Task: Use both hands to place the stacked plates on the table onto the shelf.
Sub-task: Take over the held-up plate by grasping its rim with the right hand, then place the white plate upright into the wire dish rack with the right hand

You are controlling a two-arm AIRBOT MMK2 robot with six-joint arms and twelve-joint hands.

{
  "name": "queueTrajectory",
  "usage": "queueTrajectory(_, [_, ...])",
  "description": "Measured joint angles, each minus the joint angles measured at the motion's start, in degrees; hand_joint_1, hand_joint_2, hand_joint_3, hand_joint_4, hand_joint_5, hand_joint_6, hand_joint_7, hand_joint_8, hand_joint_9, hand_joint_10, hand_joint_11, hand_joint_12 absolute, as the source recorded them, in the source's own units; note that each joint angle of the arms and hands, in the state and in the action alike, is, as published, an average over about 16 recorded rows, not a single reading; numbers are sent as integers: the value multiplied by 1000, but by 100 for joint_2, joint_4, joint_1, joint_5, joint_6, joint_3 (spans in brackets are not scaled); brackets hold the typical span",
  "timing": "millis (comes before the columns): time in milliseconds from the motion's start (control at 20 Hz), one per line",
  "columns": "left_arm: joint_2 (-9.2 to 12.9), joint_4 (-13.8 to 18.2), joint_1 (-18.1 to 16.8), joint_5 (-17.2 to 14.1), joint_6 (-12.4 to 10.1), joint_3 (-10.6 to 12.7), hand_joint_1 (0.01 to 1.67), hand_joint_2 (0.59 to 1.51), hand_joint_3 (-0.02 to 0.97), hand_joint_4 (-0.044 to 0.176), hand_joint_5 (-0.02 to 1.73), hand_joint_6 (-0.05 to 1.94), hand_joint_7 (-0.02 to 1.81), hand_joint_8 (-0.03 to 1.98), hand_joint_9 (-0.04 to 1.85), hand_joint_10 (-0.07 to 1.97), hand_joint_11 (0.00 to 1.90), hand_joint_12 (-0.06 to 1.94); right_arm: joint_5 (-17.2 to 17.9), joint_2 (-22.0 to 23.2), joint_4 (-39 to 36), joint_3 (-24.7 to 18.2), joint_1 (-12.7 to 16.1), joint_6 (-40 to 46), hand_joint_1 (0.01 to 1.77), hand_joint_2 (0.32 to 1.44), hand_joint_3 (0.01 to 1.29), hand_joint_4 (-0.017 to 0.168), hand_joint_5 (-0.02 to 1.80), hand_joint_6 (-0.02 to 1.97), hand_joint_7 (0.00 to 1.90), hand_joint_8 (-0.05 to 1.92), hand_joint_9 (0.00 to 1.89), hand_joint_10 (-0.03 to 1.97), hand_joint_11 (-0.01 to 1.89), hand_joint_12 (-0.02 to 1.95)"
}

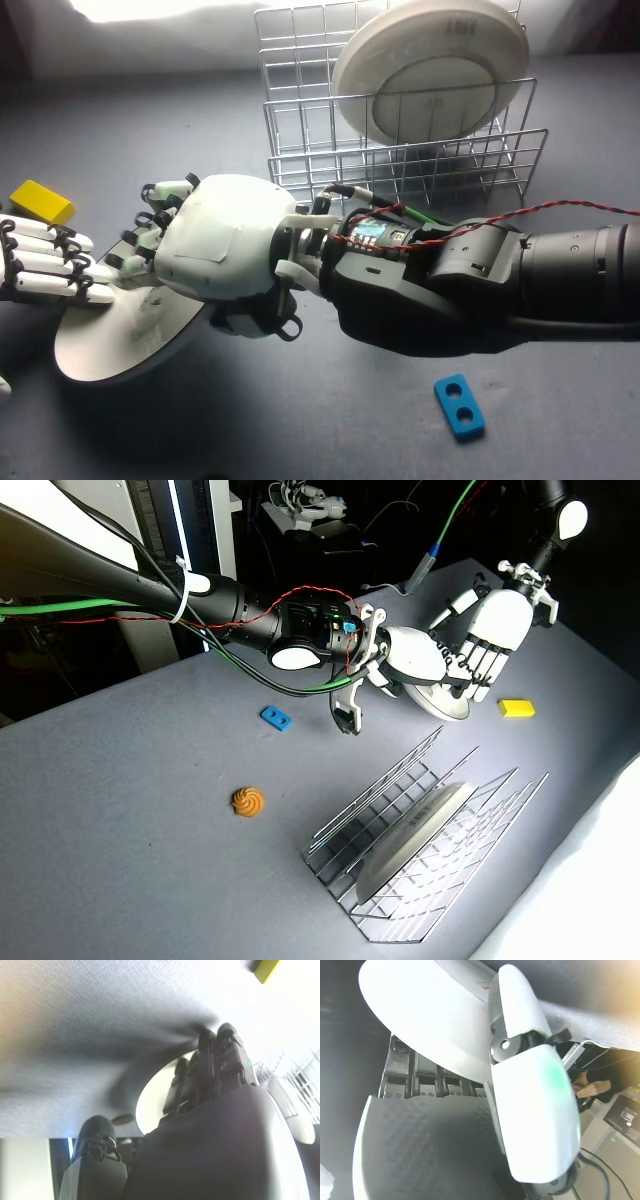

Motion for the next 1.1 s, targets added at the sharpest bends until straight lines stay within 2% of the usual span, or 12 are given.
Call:
queueTrajectory(400, [-15,116,-153,-19,-88,26,14,1161,22,-5,14,4,3,-21,69,29,21,5,205,-15,-26,2,-38,0,1191,1059,12,-5,669,750,795,548,877,726,685,1222])
queueTrajectory(550, [-19,216,-340,-46,-180,44,15,1163,22,-3,15,7,19,-13,62,25,21,5,267,-18,-33,3,-44,-1,1192,1042,12,-6,701,882,838,705,944,917,803,1196])
queueTrajectory(750, [1,354,-698,-106,-348,72,15,1167,22,-1,21,11,33,-7,51,21,22,6,292,-16,-33,3,-47,-3,1205,1018,12,-4,718,912,839,857,951,1152,858,1207])
queueTrajectory(1100, [77,614,-1409,-240,-669,128,15,1170,22,4,23,21,56,3,35,14,21,7,294,113,-17,-150,-39,-6,1225,1014,11,-2,728,912,845,921,948,1167,850,1165])
